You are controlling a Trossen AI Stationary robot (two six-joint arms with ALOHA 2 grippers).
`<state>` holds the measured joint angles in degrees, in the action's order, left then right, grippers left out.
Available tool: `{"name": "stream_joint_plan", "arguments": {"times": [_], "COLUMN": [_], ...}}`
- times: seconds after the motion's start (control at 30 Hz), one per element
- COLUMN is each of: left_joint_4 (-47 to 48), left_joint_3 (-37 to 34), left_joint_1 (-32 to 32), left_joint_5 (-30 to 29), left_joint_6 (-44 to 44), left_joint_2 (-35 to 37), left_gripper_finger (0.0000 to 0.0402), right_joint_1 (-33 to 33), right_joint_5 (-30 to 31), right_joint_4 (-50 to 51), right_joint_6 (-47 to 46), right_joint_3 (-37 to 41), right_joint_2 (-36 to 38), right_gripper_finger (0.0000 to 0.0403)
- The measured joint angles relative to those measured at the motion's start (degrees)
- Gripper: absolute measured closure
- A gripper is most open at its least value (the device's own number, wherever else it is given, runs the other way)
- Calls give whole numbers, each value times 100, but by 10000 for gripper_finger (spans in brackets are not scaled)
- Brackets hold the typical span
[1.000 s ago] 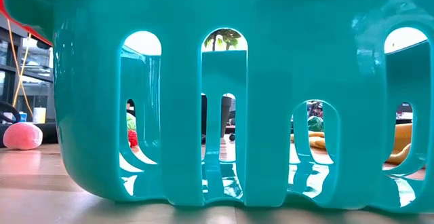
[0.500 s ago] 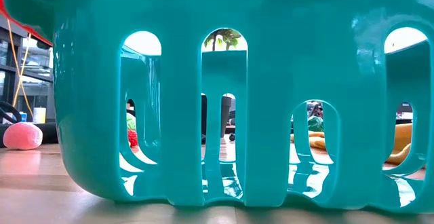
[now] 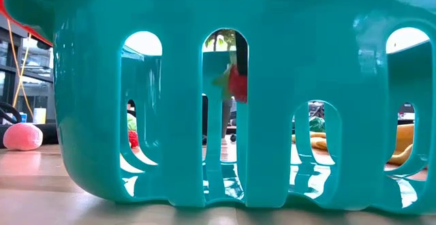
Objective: Pick and placing Produce into tupperware
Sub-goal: Put the red strawberry into the blue bin
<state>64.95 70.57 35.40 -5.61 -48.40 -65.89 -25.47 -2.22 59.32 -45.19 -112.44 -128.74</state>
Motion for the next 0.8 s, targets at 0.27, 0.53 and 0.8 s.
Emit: {"name": "stream_joint_plan", "arguments": {"times": [0.27,0.53,0.8], "left_joint_4": [0,-2,-4], "left_joint_3": [0,0,0], "left_joint_1": [0,0,0], "left_joint_5": [-4,-67,-92], "left_joint_6": [13,13,13], "left_joint_2": [0,0,0], "left_gripper_finger": [291,291,291], "right_joint_1": [-19,-31,-75], "right_joint_5": [-84,-124,-139], "right_joint_4": [-239,-258,-272], "right_joint_6": [-130,-143,-238], "right_joint_3": [0,0,0], "right_joint_2": [-222,-263,-253], "right_gripper_finger": [274,274,274]}}
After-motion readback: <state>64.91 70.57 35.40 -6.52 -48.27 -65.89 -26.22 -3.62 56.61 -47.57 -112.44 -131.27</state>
